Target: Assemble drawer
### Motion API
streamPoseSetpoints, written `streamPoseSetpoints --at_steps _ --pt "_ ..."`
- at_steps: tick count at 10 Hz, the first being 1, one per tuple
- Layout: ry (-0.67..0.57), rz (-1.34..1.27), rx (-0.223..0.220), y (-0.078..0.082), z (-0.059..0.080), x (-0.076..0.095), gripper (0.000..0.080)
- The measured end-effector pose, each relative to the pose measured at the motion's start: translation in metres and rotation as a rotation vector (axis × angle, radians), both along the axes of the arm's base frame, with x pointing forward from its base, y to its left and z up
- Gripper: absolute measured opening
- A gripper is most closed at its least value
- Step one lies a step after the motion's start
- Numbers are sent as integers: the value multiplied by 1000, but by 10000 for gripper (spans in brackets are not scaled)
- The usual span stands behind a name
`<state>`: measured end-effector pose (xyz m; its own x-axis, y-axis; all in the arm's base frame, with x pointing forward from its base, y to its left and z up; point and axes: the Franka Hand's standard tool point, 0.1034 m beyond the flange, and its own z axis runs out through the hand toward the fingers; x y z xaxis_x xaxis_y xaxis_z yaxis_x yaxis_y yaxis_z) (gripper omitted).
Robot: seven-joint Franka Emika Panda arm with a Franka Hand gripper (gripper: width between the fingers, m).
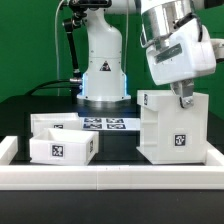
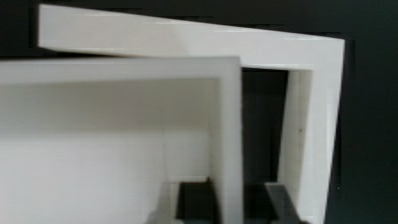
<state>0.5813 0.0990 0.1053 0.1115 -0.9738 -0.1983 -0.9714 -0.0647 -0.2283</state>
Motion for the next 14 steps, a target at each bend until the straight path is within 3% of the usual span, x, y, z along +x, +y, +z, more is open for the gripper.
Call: streamPoseSetpoints --at_steps 7,12,13,14 --pt "-8 -22 29 2 0 45 46" --pt "11 9 39 2 1 53 46" --pt "12 11 39 2 0 53 90" --pt "11 12 38 2 0 52 282"
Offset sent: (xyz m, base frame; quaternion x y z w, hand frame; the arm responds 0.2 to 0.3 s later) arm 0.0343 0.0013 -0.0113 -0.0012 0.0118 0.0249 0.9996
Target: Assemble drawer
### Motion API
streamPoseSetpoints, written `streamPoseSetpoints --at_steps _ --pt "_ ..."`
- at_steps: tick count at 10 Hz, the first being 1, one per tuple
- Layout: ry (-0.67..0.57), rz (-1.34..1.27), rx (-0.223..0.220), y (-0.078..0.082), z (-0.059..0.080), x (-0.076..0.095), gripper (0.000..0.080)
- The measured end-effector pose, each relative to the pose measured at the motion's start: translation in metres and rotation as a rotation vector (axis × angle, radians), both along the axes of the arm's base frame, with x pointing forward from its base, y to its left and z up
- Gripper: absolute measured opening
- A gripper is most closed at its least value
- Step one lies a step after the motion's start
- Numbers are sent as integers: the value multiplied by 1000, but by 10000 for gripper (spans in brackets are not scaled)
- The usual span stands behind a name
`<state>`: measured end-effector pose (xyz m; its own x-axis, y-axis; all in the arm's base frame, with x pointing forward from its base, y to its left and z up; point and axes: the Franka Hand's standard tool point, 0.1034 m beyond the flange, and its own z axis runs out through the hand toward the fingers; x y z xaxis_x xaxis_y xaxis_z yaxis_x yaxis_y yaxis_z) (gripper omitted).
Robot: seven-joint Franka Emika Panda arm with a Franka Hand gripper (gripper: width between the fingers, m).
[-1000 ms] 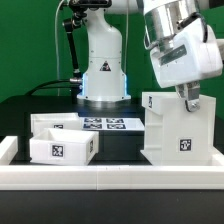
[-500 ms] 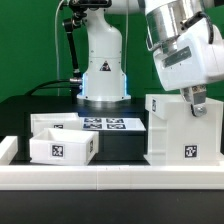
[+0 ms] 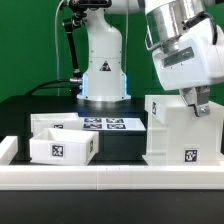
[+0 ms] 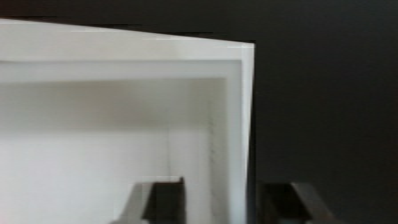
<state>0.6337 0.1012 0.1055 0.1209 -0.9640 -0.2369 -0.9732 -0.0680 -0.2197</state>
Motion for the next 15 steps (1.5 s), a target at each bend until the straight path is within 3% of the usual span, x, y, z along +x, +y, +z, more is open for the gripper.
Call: streamPoseSetpoints --at_steps 1,2,3,4,6,7,8,11,13,15 --pt "-6 26 -4 -1 1 0 417" --pt "-16 62 -11 -3 3 0 417" --pt "-24 92 -15 -3 7 0 583" --pt "-50 158 -28 -5 18 -4 629" --pt "-129 362 -63 -27 54 -20 645" --pt "-154 434 -85 -39 60 -29 649" --pt "-144 369 -69 -38 57 -35 649" --pt "-179 520 -105 -39 55 -35 649" --pt "-201 862 -211 -57 50 -42 649" --pt "-231 992 -261 -65 45 -46 649"
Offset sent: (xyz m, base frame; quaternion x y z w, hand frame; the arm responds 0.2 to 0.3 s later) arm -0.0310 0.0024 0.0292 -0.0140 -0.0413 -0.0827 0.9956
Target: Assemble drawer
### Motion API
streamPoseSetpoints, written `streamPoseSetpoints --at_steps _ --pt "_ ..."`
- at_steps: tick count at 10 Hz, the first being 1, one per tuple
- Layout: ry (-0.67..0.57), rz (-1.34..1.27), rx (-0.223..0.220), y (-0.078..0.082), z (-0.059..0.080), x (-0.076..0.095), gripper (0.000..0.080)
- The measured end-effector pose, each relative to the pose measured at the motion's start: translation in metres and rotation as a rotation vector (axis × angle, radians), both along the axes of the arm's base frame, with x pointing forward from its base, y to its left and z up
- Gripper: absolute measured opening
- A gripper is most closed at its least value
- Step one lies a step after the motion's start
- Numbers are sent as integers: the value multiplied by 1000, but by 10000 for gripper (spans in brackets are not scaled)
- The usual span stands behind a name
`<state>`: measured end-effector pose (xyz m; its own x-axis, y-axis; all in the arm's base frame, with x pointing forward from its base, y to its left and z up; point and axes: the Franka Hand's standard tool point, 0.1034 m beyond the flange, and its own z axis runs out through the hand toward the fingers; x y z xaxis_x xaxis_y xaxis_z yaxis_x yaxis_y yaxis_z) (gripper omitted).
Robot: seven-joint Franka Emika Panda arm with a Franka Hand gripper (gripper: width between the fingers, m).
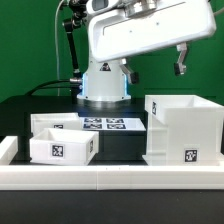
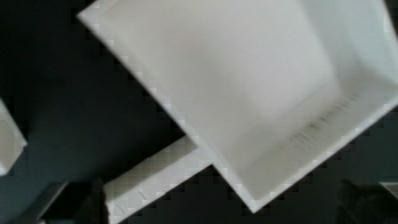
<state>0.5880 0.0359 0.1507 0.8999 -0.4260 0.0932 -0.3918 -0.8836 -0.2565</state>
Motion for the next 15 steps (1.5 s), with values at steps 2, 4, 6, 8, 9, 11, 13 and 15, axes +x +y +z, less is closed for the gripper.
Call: streamPoseSetpoints --at_steps 2,4,6,8,9,11,13,15 --pt "-20 108 -21 0 0 0 649" --pt "31 168 -34 -23 -5 -11 649" --pt "93 208 -116 -53 -9 -21 649" --pt "104 276 -162 -69 -20 -32 649" --pt "103 311 -170 -83 -23 -34 649" --pt "105 298 -168 -81 -23 -34 649" --pt "105 287 -161 -84 -24 -35 649" --pt "108 277 -159 -107 -40 -39 649"
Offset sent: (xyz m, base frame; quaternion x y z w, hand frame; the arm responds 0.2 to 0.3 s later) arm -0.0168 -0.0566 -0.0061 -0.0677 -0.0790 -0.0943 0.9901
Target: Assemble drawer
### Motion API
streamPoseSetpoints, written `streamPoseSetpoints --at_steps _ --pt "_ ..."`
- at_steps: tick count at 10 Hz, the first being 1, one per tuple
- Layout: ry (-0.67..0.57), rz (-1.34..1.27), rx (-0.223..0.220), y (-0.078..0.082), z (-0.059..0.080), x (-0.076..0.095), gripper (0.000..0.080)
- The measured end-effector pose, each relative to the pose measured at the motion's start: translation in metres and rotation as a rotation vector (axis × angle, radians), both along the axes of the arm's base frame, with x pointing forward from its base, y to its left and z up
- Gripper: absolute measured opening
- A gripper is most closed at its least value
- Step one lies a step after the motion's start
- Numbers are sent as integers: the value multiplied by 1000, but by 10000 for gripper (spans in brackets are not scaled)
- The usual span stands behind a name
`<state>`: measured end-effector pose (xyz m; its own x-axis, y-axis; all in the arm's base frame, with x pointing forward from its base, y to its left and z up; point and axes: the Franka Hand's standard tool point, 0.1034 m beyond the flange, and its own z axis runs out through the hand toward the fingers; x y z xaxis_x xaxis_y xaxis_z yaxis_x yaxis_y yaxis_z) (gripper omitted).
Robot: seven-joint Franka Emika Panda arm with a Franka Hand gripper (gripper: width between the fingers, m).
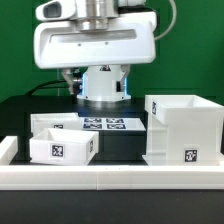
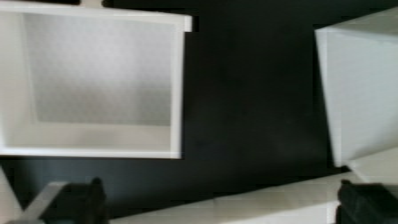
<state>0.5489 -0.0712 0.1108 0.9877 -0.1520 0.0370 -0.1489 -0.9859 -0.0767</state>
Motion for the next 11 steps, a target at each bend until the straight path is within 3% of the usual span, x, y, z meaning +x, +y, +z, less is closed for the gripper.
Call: streamPoseSetpoints --at_steps 3,5,7,11 --pt "-6 -5 -26 -12 -34 -4 649" --pt "3 -8 -31 -14 -48 -6 649" --pt "-22 -4 -49 -6 -63 -5 649" --pt "-26 8 -53 -6 -64 -5 649"
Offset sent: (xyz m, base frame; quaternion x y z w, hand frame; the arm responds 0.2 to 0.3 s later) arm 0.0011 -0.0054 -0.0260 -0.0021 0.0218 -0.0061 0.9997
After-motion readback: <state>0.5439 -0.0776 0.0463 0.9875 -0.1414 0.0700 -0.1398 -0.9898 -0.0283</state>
